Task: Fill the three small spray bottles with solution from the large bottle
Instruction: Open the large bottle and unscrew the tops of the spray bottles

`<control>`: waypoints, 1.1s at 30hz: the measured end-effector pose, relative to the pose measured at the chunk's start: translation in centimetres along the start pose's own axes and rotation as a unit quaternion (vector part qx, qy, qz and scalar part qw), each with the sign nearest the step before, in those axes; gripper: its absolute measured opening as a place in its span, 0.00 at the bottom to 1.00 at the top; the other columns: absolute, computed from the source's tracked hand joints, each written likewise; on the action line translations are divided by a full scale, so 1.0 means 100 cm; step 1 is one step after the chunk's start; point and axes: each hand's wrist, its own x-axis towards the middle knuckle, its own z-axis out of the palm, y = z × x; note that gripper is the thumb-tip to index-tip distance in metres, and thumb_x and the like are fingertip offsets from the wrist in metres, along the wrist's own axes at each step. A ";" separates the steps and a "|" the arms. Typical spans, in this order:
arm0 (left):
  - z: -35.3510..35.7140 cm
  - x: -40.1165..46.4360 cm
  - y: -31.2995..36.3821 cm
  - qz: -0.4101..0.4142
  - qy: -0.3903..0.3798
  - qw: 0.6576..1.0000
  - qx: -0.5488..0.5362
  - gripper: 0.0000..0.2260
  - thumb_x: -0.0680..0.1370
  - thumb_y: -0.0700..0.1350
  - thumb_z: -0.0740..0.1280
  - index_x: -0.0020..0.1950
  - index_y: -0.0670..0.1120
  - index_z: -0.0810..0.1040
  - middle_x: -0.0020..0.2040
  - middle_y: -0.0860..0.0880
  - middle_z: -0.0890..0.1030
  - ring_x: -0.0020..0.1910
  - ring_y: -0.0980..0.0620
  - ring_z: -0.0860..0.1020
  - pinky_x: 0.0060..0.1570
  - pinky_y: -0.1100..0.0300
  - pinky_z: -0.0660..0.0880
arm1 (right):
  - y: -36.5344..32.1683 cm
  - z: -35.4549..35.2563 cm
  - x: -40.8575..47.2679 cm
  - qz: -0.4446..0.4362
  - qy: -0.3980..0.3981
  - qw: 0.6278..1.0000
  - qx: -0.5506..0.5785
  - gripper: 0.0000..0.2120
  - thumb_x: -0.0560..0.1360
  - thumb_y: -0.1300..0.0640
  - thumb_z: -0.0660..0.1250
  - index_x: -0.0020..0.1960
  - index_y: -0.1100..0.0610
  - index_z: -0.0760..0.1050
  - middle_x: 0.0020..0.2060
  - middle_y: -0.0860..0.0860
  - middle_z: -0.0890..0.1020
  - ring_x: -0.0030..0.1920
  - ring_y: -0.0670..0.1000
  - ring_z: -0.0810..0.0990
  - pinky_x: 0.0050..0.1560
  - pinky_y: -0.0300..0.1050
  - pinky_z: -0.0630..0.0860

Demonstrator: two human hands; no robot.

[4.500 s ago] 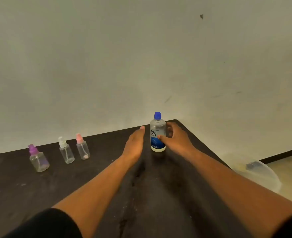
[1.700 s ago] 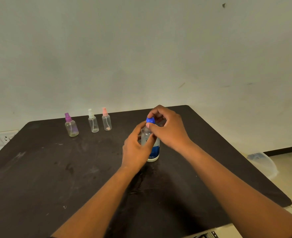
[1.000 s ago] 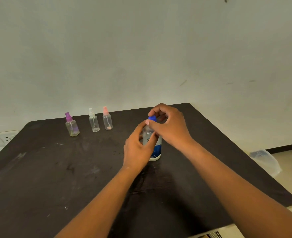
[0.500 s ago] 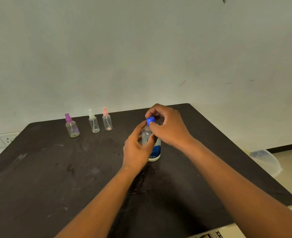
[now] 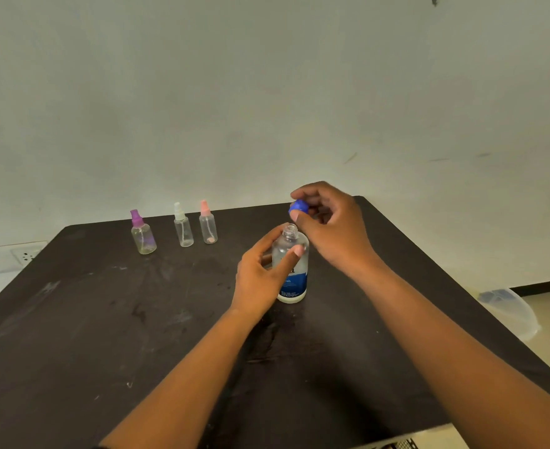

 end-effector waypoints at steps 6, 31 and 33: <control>-0.007 -0.003 -0.014 -0.022 -0.036 0.997 0.069 0.44 0.72 0.56 0.81 0.83 0.60 0.63 0.71 0.59 0.78 0.68 0.54 0.80 0.68 0.49 0.79 | 0.014 -0.018 -0.003 0.034 0.041 0.997 0.061 0.15 0.76 0.67 0.71 0.54 0.48 0.84 0.47 0.46 0.86 0.48 0.46 0.85 0.50 0.37 0.81; 0.016 0.033 -0.028 0.003 0.020 0.994 0.103 0.31 0.71 0.53 0.83 0.71 0.56 0.76 0.63 0.59 0.82 0.62 0.59 0.82 0.65 0.51 0.81 | 0.114 -0.013 -0.053 0.138 0.000 0.962 -0.236 0.13 0.71 0.61 0.79 0.39 0.47 0.78 0.43 0.44 0.81 0.43 0.45 0.80 0.43 0.38 0.74; 0.014 0.033 -0.030 0.005 0.013 0.994 0.104 0.32 0.71 0.54 0.83 0.71 0.56 0.75 0.64 0.59 0.82 0.62 0.59 0.81 0.64 0.54 0.81 | 0.116 -0.012 -0.056 0.135 -0.001 0.960 -0.244 0.13 0.71 0.60 0.79 0.40 0.46 0.77 0.45 0.44 0.80 0.45 0.45 0.80 0.45 0.39 0.75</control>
